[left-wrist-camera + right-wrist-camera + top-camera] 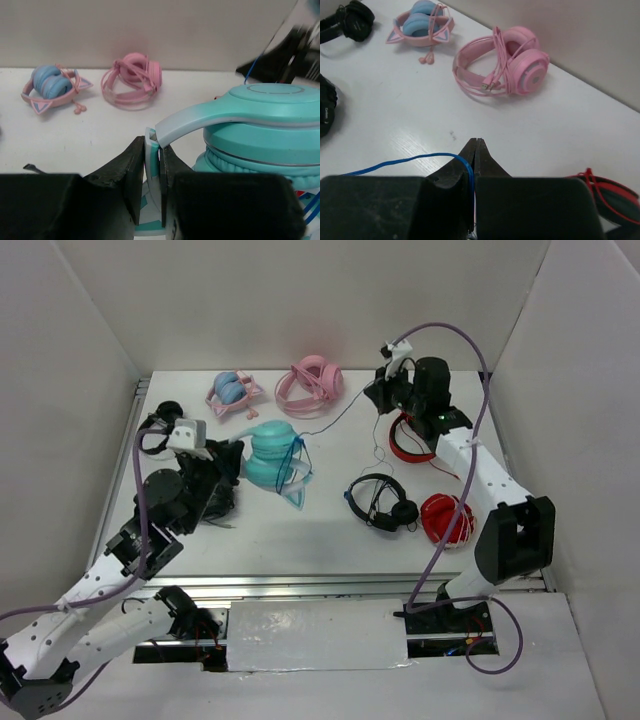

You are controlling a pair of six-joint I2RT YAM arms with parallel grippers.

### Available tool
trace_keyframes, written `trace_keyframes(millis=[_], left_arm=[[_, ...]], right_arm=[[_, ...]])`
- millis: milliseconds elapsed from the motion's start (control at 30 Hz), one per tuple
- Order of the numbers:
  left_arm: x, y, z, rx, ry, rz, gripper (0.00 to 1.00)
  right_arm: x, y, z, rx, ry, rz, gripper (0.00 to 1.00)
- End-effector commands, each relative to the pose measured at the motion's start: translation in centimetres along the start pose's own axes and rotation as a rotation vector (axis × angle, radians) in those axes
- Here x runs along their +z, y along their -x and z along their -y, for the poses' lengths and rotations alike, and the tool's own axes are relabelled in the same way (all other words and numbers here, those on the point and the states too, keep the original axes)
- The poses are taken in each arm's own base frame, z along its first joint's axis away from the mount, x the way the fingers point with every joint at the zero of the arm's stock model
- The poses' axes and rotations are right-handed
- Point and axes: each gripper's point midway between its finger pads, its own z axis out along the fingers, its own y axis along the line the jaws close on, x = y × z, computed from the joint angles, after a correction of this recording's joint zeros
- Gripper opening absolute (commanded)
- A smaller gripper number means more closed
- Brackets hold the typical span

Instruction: Wrap the headphones

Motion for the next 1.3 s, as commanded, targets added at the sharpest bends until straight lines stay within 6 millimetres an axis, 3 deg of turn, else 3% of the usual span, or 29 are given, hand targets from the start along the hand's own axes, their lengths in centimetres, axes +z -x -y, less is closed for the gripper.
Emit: trace_keyframes(millis=[0,33,67,100,133,167,200,233,267,300,367,433,500,533,600,633,700,733,767,833,867,933,967,1000,1067,1100,1133,1167,1267], left_arm=[[-0.3,9.3,0.8,-0.235,0.002,0.236,0.00],[-0.1,9.6,0.6,-0.248,0.016,0.237,0.00],[-0.5,11.5,0.4,-0.298,0.026,0.269,0.00],[-0.2,12.1,0.1,-0.313,0.050,0.274,0.00],[-0.6,13.7,-0.3,-0.360,0.075,0.287,0.00],[-0.6,14.3,-0.6,-0.377,0.101,0.290,0.00],[-0.5,14.5,-1.0,-0.393,0.133,0.276,0.00],[-0.2,14.3,-1.8,-0.412,0.188,0.262,0.00],[-0.4,15.7,-1.9,-0.432,0.198,0.286,0.00],[-0.2,15.9,-2.1,-0.447,0.214,0.291,0.00],[-0.4,16.9,-2.6,-0.479,0.245,0.312,0.00],[-0.3,17.5,-3.0,-0.493,0.273,0.325,0.00],[-0.1,17.5,-3.3,-0.499,0.292,0.319,0.00],[-0.2,17.9,-3.3,-0.502,0.295,0.323,0.00],[-0.3,17.9,-4.0,-0.504,0.334,0.334,0.00],[-0.4,18.0,-4.3,-0.499,0.353,0.344,0.00],[-0.2,18.1,-5.4,-0.489,0.419,0.373,0.00],[-0.2,18.4,-5.8,-0.485,0.444,0.383,0.00],[-0.2,18.5,-6.1,-0.477,0.468,0.384,0.00],[0.6,18.1,-6.5,-0.456,0.507,0.361,0.00],[0.9,17.9,-6.7,-0.445,0.525,0.359,0.00],[1.7,17.5,-7.6,-0.435,0.586,0.368,0.00],[2.3,17.0,-7.9,-0.420,0.614,0.362,0.00],[2.4,17.0,-8.9,-0.409,0.667,0.378,0.00],[3.7,15.9,-9.9,-0.371,0.740,0.359,0.00],[4.0,15.8,-10.8,-0.376,0.778,0.363,0.00],[4.4,15.7,-11.0,-0.381,0.788,0.357,0.00],[5.2,14.2,-12.0,-0.376,0.822,0.319,0.00],[6.3,12.4,-12.8,-0.373,0.848,0.276,0.00]], right_arm=[[1.6,-2.0,-2.7,0.067,0.093,0.034,0.00],[1.8,-3.1,-3.3,0.081,0.104,0.030,0.00],[1.8,-2.6,-3.9,0.091,0.124,0.075,0.00],[1.8,-4.6,-5.3,0.115,0.153,0.050,0.00],[1.6,-4.0,-6.1,0.123,0.182,0.094,0.00],[1.5,-4.3,-6.9,0.142,0.200,0.102,0.00],[1.5,-6.1,-8.6,0.157,0.229,0.081,0.00],[1.2,-5.4,-9.3,0.149,0.236,0.122,0.00],[1.3,-5.7,-9.9,0.153,0.232,0.127,0.00],[1.2,-6.7,-11.8,0.161,0.264,0.112,0.00],[1.3,-7.1,-13.6,0.155,0.281,0.121,0.00],[1.7,-8.2,-15.9,0.155,0.293,0.105,0.00],[2.3,-9.4,-16.9,0.159,0.280,0.083,0.00],[2.4,-9.5,-18.6,0.151,0.304,0.086,0.00],[2.8,-10.1,-19.7,0.150,0.303,0.079,0.00],[2.7,-10.3,-21.3,0.138,0.333,0.072,0.00],[2.5,-10.9,-22.7,0.138,0.334,0.052,0.00],[2.4,-11.8,-23.0,0.131,0.317,0.023,0.00],[1.5,-13.0,-25.0,0.093,0.344,0.003,0.00],[0.6,-13.8,-25.9,0.070,0.314,0.001,0.00],[-0.4,-14.9,-27.5,0.054,0.330,-0.018,0.00],[-1.7,-14.6,-28.1,0.046,0.302,-0.006,0.00],[-2.6,-15.4,-28.5,0.041,0.266,-0.019,0.00],[-3.7,-14.2,-28.6,0.046,0.251,0.014,0.00],[-5.0,-14.6,-27.9,0.039,0.182,0.004,0.00],[-6.3,-13.4,-28.8,0.043,0.195,0.031,0.00],[-6.8,-13.7,-29.0,0.031,0.188,0.011,0.00],[-7.8,-12.8,-29.6,0.031,0.187,0.027,0.00],[-8.8,-12.3,-30.4,0.008,0.181,0.017,0.00]])
